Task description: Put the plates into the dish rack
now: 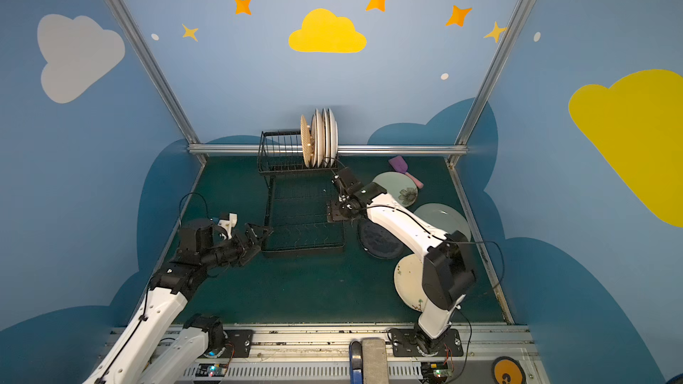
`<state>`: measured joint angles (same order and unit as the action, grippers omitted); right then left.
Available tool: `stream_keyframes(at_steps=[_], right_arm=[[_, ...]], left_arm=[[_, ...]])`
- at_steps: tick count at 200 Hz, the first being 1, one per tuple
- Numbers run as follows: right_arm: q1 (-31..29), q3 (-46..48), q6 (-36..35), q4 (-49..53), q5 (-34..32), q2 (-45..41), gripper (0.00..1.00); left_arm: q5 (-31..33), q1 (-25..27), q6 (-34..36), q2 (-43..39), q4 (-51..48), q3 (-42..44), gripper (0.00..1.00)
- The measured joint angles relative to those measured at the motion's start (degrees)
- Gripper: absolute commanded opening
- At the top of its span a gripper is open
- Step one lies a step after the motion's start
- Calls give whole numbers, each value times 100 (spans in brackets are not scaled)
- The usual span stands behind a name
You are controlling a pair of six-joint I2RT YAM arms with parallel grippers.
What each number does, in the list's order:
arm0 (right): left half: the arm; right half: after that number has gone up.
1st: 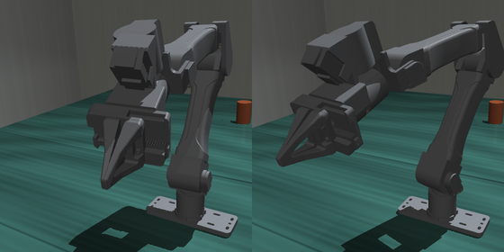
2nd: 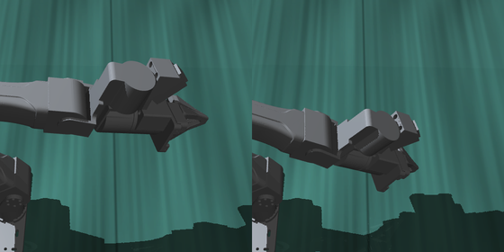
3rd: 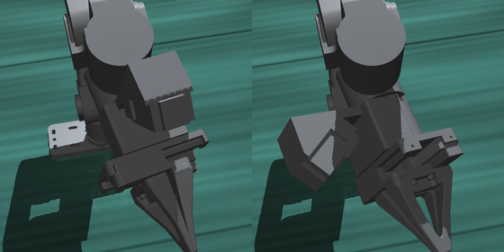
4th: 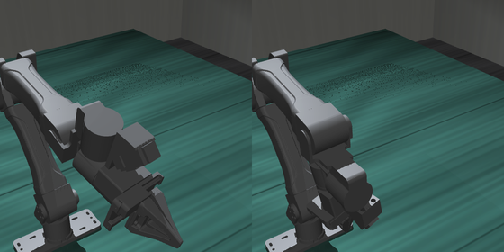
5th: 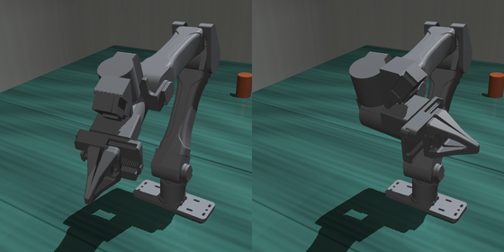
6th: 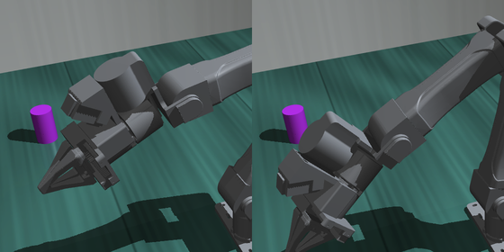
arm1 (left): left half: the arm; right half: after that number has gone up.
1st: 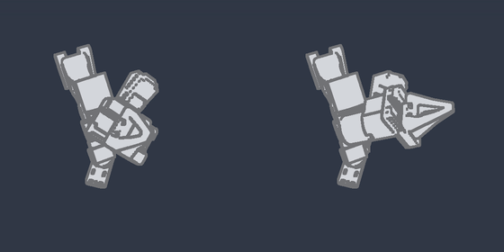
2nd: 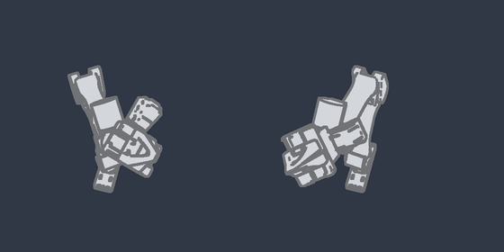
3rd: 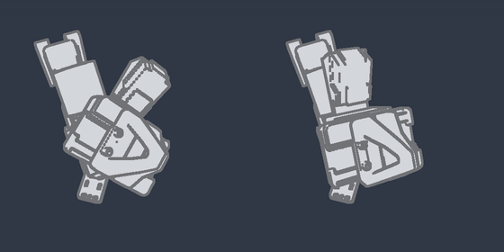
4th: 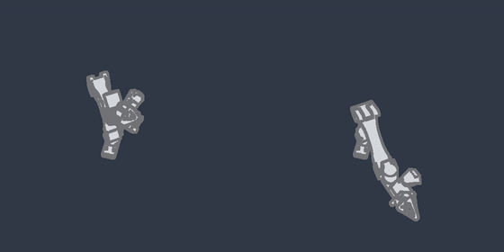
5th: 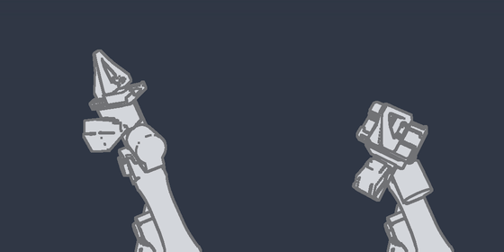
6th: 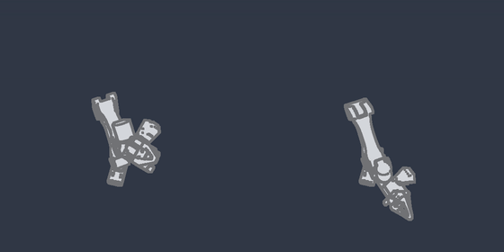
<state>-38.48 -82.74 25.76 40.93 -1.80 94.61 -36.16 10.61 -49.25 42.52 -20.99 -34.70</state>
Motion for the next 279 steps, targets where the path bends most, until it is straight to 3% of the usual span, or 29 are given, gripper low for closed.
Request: stream_keyframes(at_steps=[45,87,110,179,279], right_arm=[[1484,1370,-173,-153,984,-1123,84],[3303,2723,-68,-474,1749,-1252,83],[3956,3141,50,-704,2068,-1250,83],[4210,3198,76,-1574,2640,-374,82],[4347,2393,-229,-1443,3410,710,82]], left_arm=[[192,992,-363,190,584,160,100],[372,1652,-501,752,1102,173,100],[376,1786,-540,1088,1360,170,100],[374,1930,-562,1349,1652,81,100],[444,1912,-535,1202,1799,-39,100]])
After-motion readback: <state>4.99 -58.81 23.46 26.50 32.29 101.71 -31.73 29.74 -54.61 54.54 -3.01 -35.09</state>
